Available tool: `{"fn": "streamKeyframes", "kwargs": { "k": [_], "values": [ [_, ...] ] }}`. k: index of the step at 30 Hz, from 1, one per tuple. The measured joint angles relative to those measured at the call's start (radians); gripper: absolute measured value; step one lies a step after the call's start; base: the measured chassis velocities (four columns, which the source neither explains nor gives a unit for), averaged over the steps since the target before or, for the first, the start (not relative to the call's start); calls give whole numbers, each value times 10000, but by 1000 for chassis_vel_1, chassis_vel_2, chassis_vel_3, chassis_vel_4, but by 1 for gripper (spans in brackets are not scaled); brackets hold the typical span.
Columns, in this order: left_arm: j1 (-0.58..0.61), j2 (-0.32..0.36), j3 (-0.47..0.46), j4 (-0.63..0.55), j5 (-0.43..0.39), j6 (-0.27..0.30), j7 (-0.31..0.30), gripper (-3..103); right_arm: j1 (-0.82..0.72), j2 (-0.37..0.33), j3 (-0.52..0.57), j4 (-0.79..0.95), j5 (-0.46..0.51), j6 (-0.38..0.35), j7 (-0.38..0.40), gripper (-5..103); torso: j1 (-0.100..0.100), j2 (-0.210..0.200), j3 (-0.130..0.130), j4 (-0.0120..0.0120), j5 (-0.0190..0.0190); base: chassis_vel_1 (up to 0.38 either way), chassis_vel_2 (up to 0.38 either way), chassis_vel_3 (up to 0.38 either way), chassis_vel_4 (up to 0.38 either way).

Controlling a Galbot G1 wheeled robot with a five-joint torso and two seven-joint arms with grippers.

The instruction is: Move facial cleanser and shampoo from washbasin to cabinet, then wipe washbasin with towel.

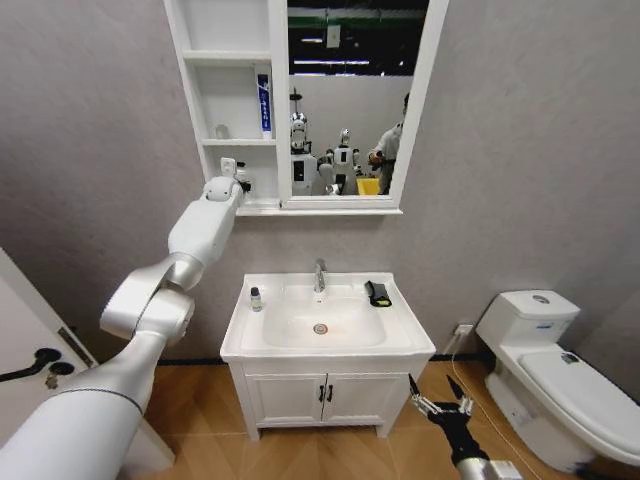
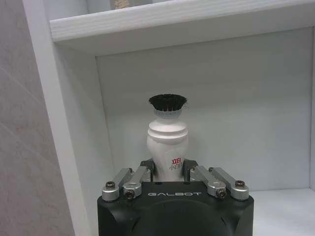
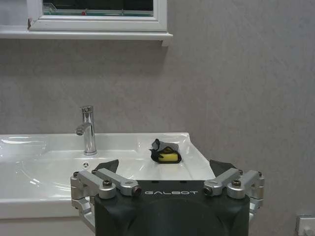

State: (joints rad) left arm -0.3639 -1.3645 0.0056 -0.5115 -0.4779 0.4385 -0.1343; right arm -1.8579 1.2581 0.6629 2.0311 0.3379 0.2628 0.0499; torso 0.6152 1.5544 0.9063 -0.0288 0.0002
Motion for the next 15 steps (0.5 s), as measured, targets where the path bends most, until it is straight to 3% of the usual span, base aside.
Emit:
{"fn": "streamKeyframes", "kwargs": {
  "k": [3, 4, 7, 9, 15],
  "values": [
    [6, 108, 0, 10, -168, -80, 268, 26, -10, 3, -11, 0, -21, 0, 3, 100, 0, 0, -1, 1, 0, 0, 0, 0, 0],
    [77, 174, 1, -32, -394, -186, 421, 34, -12, 4, -9, 9, -29, 0, 14, 100, 0, 0, 0, 2, 0, 0, 0, 0, 0],
    [335, 346, 22, -291, -751, -309, 709, 40, -26, 4, 42, 41, -16, 0, 29, 100, 0, -1, 3, 2, -8, 0, 0, 0, 0],
    [586, 536, 82, -645, -857, -493, 913, 52, -57, 5, 125, 47, 12, 1, 32, 100, 2, 0, 4, 2, -3, 0, 0, 0, 0],
    [1230, 1134, 197, -2032, -1128, -502, 753, 68, -66, 66, 308, 48, 151, 9, 32, 100, 2, -1, 3, -5, -1, 0, 0, 0, 0]
  ]
}}
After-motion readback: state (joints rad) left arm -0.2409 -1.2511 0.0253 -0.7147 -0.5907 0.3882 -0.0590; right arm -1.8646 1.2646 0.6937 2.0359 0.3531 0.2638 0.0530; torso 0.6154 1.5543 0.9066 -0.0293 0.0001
